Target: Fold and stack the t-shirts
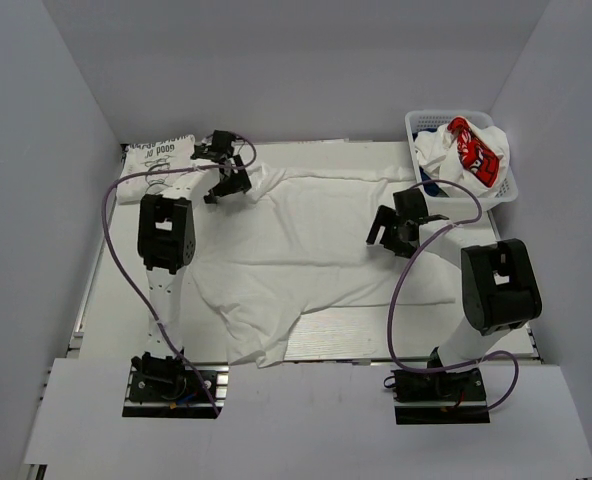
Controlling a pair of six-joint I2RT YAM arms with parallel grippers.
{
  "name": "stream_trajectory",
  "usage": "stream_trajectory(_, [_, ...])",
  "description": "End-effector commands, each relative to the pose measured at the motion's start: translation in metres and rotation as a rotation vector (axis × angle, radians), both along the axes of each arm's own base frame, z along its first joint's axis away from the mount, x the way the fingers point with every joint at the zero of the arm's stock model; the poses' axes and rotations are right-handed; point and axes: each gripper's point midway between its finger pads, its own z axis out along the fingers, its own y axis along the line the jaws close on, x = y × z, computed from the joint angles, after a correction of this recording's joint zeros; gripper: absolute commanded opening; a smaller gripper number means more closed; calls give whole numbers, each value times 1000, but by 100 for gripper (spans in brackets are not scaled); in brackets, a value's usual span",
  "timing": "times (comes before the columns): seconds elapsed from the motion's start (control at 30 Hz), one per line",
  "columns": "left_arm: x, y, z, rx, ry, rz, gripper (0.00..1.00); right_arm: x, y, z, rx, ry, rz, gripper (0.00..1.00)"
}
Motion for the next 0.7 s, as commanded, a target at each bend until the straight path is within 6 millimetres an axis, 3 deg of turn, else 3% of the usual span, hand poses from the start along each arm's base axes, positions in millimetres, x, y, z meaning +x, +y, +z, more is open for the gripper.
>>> stream_trajectory(0.0, [18, 71, 13, 106, -22, 162, 99, -15, -15, -26, -39, 102, -39, 90])
stream_trajectory(0.1, [26, 78, 22, 94, -38, 155, 99, -11, -18, -26, -35, 86, -50, 90])
stream_trajectory(0.2, [37, 65, 36, 51, -98, 72, 99, -15, -20, -26, -40, 98, -51, 90])
stream_trajectory(0.23, [39, 59, 51, 21, -132, 39, 99, -15, -20, -26, -41, 98, -46, 90])
stream_trajectory(0.37, [34, 23, 76, -41, -191, -92, 99, -14, -19, -27, -46, 100, -35, 90])
stream_trajectory(0.5, [12, 19, 67, -62, -144, -77, 99, -15, -20, -29, -44, 99, -34, 90])
stream_trajectory(0.57, [6, 9, 74, -69, -167, -83, 99, -16, -20, -30, -47, 105, -32, 90])
stream_trajectory(0.6, [1, 10, 62, -65, -146, -83, 99, -15, -19, -30, -47, 103, -26, 90])
stream_trajectory(0.67, [-3, -6, 57, -74, -141, -114, 99, -15, -20, -31, -47, 105, -28, 90])
